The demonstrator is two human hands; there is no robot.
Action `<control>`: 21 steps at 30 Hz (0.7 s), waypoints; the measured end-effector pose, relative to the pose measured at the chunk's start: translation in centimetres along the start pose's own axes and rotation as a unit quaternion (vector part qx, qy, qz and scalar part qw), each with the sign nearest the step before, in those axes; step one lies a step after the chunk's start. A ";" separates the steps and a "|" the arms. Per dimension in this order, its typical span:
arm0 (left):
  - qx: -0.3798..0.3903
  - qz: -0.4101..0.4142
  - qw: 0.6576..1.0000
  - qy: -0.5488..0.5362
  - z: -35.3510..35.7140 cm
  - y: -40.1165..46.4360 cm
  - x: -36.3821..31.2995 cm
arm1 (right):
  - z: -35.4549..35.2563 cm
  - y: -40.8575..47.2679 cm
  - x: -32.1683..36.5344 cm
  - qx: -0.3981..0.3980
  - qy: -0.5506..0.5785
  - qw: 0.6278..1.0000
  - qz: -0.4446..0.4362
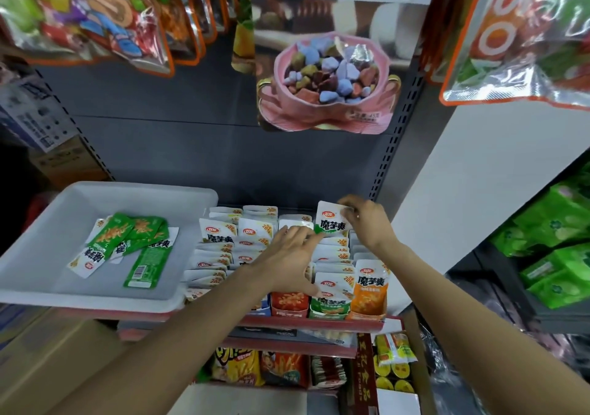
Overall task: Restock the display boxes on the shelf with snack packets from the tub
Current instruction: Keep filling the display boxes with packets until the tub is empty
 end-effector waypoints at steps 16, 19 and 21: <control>-0.002 0.004 0.998 -0.057 -0.4 -1.4 0.8 | 0.7 -0.2 3.0 0.058 -0.075 0.995 0.002; -0.084 0.007 0.987 -0.137 -2.2 -3.3 2.8 | 1.1 -0.2 6.5 0.019 -0.018 0.999 -0.035; -0.172 -0.008 0.967 -0.188 -3.6 -5.0 5.2 | 1.9 0.0 9.6 0.022 0.026 0.998 -0.051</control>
Point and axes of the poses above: each hand's wrist, its own y-axis towards the middle knuckle, its own z-axis out of the palm, x = y × z, the point moved 5 cm from there along y, towards the middle knuckle, and after that the axes turned 5 degrees about -z, right-handed, at the moved point
